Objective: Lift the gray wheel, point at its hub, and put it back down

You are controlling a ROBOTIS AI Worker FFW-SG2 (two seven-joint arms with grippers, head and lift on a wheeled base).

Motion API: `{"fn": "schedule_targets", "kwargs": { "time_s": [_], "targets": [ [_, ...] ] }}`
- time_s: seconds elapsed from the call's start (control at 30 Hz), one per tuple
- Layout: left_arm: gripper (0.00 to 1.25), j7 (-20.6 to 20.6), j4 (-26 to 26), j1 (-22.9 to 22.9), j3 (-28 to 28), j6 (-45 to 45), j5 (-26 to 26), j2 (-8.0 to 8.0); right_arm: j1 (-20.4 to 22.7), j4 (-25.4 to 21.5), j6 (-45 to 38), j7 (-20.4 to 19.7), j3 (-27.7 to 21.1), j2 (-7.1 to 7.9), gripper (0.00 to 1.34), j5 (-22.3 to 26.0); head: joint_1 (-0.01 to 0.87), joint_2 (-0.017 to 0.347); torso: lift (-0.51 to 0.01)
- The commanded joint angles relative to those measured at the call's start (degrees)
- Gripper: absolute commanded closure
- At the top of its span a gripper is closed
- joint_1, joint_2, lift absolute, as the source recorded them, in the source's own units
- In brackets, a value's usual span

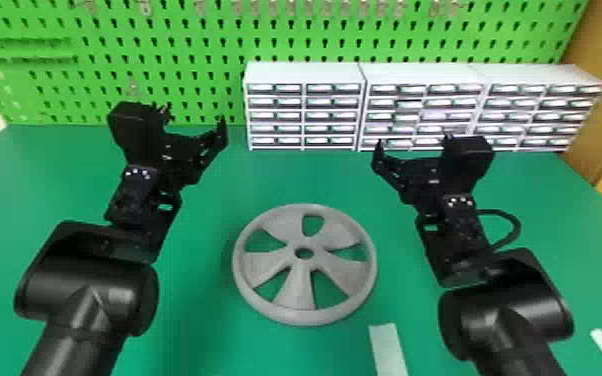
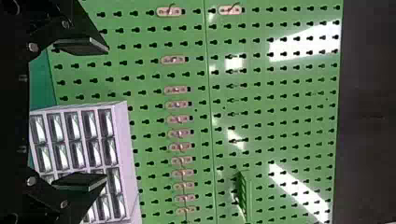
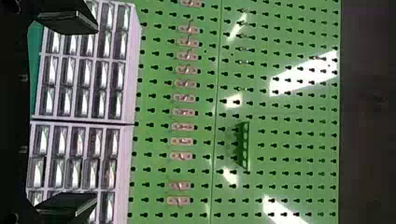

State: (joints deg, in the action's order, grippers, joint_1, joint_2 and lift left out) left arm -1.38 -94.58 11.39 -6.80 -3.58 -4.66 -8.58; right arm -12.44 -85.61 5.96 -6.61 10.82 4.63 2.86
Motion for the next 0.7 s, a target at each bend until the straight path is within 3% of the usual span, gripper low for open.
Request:
{"fn": "schedule_targets", "kwargs": {
  "time_s": [0.0, 0.13, 0.47, 0.67],
  "targets": [
    [0.23, 0.2, 0.0, -0.2, 0.6, 0.4, -0.1, 0.14, 0.1, 0.8, 0.2, 0.0, -0.7, -0.41, 0.05, 0.7, 0.692, 0.048, -0.088],
    [0.12, 0.4, 0.4, -0.4, 0.9, 1.4, -0.9, 0.32, 0.0, 1.3, 0.2, 0.0, -1.2, -0.41, 0.05, 1.9, 0.692, 0.048, -0.088],
    [0.11, 0.5, 0.4, -0.6, 1.5, 1.6, -1.1, 0.41, -1.4, 2.3, 0.2, 0.0, -1.2, -0.5, 0.05, 2.7, 0.692, 0.048, -0.088],
    [0.11, 0.4, 0.4, 0.2, 2.2, 2.6, -1.7, 0.32, -2.9, 2.6, 0.2, 0.8, -1.3, 0.2, 0.04, 3.6, 0.692, 0.048, -0.088]
  ]
}}
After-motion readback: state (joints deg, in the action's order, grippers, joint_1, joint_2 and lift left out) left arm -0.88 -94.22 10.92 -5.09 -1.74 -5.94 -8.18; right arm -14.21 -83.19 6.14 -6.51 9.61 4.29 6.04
